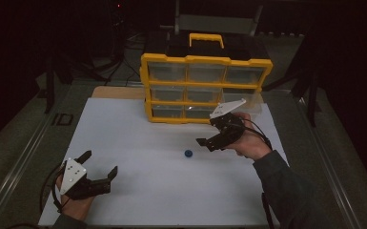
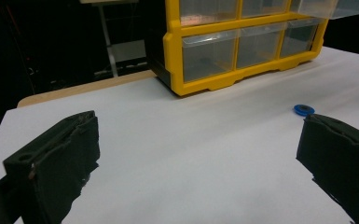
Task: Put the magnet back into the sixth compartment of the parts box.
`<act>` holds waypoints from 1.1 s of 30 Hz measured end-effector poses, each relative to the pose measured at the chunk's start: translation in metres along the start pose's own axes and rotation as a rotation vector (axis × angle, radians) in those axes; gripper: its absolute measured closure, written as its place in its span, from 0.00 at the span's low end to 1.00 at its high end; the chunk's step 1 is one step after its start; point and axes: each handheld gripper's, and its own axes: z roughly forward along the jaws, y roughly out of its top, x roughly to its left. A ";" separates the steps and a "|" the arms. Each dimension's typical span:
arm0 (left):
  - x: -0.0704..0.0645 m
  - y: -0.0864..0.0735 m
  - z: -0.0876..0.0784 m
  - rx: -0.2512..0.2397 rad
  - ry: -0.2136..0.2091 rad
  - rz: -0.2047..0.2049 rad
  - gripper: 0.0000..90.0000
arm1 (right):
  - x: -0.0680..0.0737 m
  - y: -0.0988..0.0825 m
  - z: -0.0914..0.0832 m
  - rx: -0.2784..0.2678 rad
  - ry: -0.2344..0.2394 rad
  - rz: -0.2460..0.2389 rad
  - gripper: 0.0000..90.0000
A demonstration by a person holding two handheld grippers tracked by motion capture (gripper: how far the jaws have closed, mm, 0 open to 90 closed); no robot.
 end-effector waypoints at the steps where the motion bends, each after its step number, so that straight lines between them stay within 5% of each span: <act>1: 0.000 0.000 0.000 0.000 -0.001 0.000 0.00 | 0.000 0.000 0.001 0.004 0.001 -0.005 0.15; 33: 0.000 0.000 -0.001 -0.001 -0.002 0.000 0.00 | 0.007 0.003 0.024 0.115 0.020 -0.055 0.15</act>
